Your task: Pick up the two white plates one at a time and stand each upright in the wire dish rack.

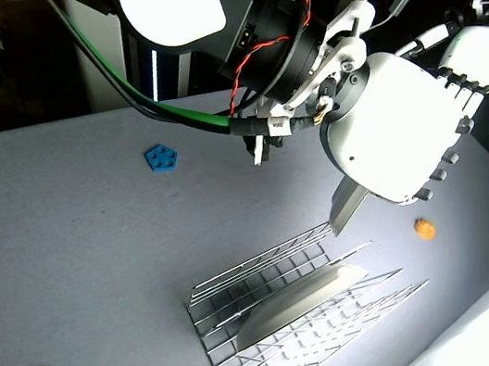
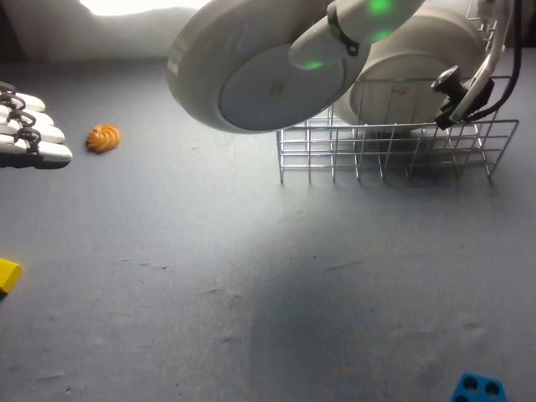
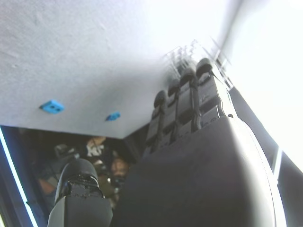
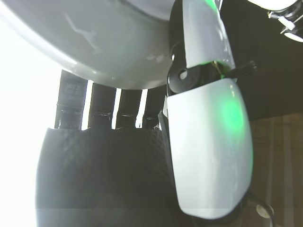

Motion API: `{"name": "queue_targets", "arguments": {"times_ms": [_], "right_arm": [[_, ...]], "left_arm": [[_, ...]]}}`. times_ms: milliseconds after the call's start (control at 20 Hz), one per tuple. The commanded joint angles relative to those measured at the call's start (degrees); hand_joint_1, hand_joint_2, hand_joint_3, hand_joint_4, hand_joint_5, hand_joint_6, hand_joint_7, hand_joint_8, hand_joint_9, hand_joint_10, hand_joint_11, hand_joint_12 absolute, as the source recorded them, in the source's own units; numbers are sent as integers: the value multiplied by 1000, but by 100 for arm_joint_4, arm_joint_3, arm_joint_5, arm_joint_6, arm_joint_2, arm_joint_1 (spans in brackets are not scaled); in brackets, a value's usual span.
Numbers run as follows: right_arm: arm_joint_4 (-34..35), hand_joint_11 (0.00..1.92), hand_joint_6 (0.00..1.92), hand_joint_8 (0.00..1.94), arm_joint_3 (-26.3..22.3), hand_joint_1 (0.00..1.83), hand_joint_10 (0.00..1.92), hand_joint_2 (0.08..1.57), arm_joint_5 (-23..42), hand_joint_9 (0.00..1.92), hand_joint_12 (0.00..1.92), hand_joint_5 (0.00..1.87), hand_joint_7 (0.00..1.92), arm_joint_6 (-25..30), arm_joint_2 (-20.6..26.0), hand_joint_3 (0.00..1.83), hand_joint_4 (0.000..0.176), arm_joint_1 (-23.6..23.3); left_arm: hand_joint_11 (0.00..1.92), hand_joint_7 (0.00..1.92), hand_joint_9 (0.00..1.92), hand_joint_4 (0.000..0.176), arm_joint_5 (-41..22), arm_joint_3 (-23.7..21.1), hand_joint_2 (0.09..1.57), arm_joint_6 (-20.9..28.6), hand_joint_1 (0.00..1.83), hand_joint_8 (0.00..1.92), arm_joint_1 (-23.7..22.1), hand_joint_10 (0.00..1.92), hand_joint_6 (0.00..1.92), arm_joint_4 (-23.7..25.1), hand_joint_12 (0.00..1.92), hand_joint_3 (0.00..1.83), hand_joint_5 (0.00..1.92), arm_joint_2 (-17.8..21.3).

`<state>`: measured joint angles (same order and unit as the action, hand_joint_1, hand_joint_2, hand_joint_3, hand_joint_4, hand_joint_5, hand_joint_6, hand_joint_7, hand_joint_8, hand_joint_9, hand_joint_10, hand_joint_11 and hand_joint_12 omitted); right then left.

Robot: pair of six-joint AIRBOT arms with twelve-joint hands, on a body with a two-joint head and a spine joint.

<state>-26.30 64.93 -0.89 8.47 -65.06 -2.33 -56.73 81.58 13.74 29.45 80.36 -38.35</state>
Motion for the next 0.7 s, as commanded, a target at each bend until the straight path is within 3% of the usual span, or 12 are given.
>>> {"name": "queue_targets", "arguments": {"times_ms": [0,300,650], "right_arm": [[115,908,978,823,-6,1388,936,1073,573,1035,982,931,1108,136,49,1,0,-124],[183,892,940,723,67,1390,933,1061,476,1030,981,969,1160,328,57,0,0,-133],[908,874,944,792,429,1388,946,1067,631,1021,1002,966,1124,277,-20,1,0,-13]], "left_arm": [[1,20,12,0,-170,5,1039,-19,0,0,-83,0,0,-414,2,2,18,65],[0,16,1,0,-170,7,1052,-29,0,6,-83,0,4,-415,0,7,18,59],[0,21,9,0,-170,5,1049,-29,0,5,-121,2,8,-414,0,4,27,42]]}}
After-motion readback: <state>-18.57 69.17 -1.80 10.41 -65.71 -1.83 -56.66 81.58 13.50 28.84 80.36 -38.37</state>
